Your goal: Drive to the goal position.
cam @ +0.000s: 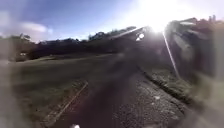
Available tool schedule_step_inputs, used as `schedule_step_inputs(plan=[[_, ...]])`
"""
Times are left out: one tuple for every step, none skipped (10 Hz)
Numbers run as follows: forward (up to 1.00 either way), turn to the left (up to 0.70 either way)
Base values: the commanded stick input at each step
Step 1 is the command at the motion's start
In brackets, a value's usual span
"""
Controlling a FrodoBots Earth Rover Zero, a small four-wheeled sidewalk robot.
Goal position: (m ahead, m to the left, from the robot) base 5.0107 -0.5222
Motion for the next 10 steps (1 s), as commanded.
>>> schedule_step_inputs(plan=[[0.85, 0.0], [0.85, 0.0], [0.85, 0.0], [0.85, 0.0], [0.85, -0.18], [0.85, -0.28], [0.85, -0.34], [0.85, -0.34], [0.85, -0.34], [0.85, -0.34]])
